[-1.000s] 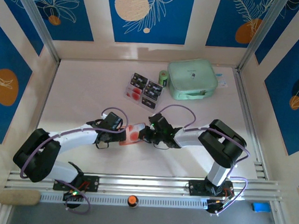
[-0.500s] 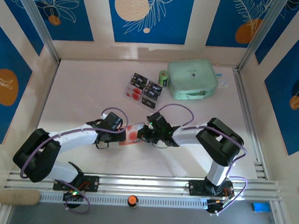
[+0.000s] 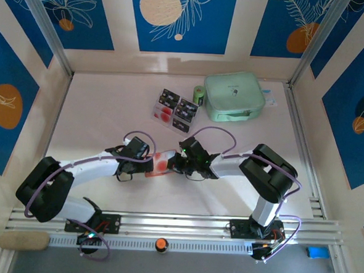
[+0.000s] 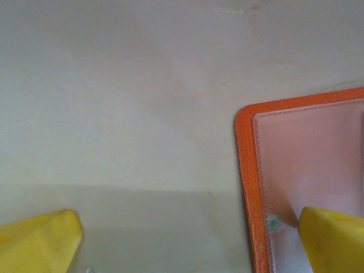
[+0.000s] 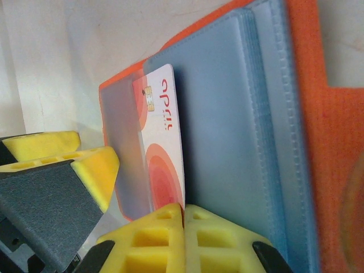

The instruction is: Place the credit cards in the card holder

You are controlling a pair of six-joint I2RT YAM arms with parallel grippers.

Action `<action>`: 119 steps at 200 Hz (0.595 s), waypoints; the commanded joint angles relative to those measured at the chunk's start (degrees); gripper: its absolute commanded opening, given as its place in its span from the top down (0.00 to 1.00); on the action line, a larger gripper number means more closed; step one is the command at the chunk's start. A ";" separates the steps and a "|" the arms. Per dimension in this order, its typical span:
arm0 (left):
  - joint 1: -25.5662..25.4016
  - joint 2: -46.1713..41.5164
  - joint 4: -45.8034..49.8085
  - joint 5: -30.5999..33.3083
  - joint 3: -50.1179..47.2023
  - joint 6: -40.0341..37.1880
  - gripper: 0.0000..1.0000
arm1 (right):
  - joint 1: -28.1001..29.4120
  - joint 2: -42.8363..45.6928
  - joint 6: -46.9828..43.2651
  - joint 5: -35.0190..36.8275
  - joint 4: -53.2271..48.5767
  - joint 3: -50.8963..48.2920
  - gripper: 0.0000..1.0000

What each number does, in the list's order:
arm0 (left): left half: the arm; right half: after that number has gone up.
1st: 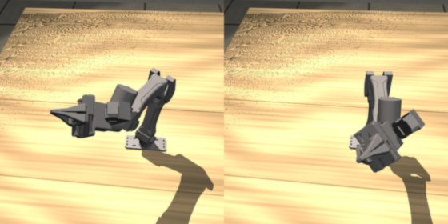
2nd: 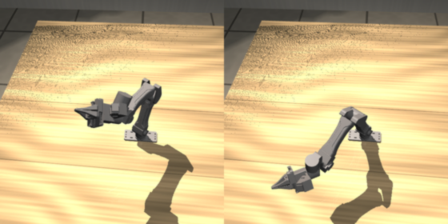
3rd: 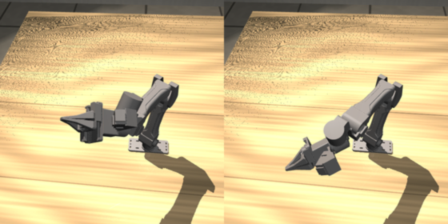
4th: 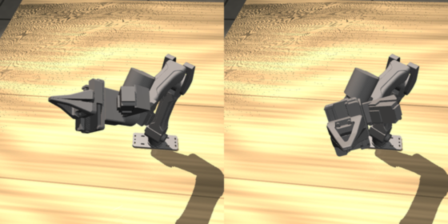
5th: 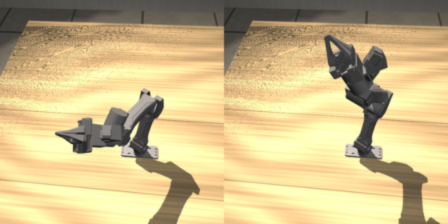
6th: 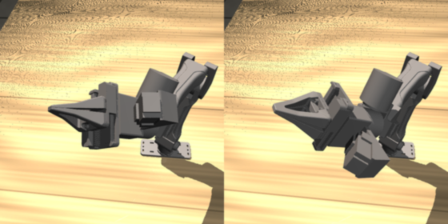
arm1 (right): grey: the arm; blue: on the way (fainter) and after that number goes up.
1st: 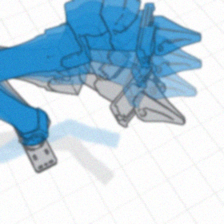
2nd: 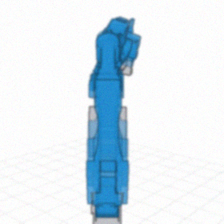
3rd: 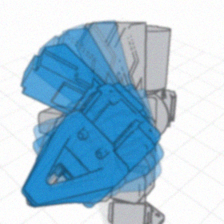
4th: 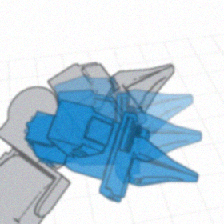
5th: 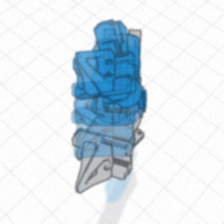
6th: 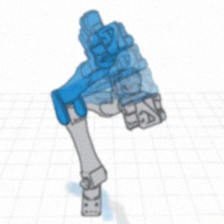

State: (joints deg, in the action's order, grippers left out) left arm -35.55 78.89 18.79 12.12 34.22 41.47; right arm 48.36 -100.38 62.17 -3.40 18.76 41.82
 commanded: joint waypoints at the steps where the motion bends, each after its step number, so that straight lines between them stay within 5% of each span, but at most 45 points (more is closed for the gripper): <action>1: 0.64 1.62 1.36 -2.89 -2.60 -0.08 0.00 | -0.02 0.26 -0.49 0.14 -5.40 -1.15 1.00; 119: 0.57 2.05 0.92 -3.07 -2.65 -0.08 0.00 | -0.77 -2.08 -3.19 -4.54 -9.20 2.37 1.00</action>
State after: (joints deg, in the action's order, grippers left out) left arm -35.55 78.91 18.65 12.25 34.15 41.47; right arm 47.97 -100.55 60.95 -5.43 16.16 43.13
